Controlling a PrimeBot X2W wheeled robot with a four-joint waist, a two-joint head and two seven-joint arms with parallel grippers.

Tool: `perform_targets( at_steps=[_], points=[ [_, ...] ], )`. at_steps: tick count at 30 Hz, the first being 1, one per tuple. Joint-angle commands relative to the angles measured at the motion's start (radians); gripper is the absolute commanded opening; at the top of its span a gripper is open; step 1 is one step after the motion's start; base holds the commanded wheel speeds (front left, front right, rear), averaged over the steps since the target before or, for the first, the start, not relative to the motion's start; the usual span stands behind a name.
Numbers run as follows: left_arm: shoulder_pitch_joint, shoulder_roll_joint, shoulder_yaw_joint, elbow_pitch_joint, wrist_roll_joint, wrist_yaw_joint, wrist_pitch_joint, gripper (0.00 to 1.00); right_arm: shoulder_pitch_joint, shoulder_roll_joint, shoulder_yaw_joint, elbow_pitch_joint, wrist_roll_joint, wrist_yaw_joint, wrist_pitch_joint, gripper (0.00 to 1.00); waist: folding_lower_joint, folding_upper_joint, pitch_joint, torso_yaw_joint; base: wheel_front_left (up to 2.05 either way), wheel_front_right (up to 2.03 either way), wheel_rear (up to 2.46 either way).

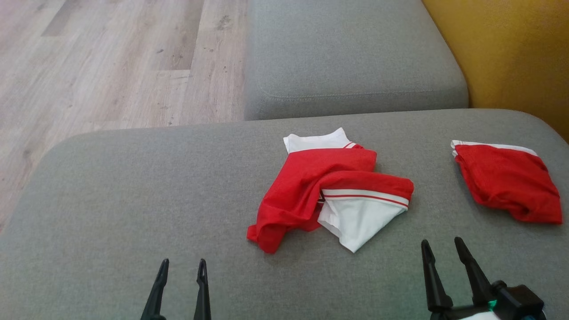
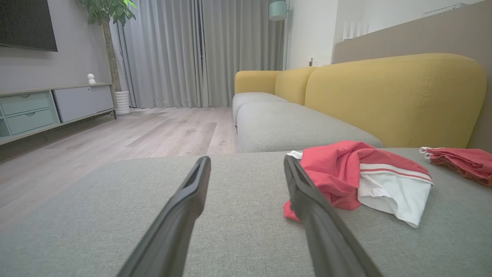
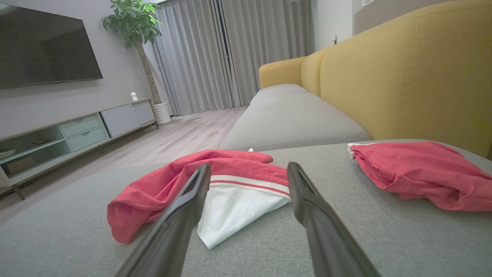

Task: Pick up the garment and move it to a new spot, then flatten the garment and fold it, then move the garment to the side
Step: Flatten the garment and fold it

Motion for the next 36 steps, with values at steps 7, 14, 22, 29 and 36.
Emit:
perform_targets(
  at_steps=[7,14,22,29,36],
  points=[
    [-0.046,-0.018,0.028,-0.025,0.016,-0.007,-0.010,1.00,-0.040,-0.006,0.026,-0.026,-0.003,-0.001,-0.009,1.00,0.0001,-0.0001,0.004,-0.008,0.00,0.00,0.00],
    [-0.048,-0.021,0.029,-0.018,0.017,-0.004,-0.010,1.00,-0.040,-0.005,0.024,-0.022,0.000,-0.001,-0.009,1.00,0.0001,-0.0001,0.004,-0.010,0.00,0.00,0.00],
    [-0.057,-0.022,0.023,-0.021,0.016,-0.005,-0.010,1.00,-0.047,-0.005,0.030,-0.021,-0.007,-0.001,-0.009,1.00,0.0001,-0.0001,0.019,-0.020,0.00,0.00,0.00],
    [-0.180,-0.022,-0.057,0.024,0.013,-0.040,-0.010,1.00,-0.073,-0.005,0.059,-0.032,-0.017,-0.001,-0.009,1.00,0.0001,-0.0001,0.085,-0.086,0.00,0.00,0.00],
    [-0.462,-0.023,-0.234,0.165,-0.016,-0.080,0.014,1.00,-0.126,-0.005,0.114,-0.045,-0.026,-0.001,-0.009,1.00,0.0001,-0.0001,0.201,-0.219,0.00,0.00,0.00]
  ],
)
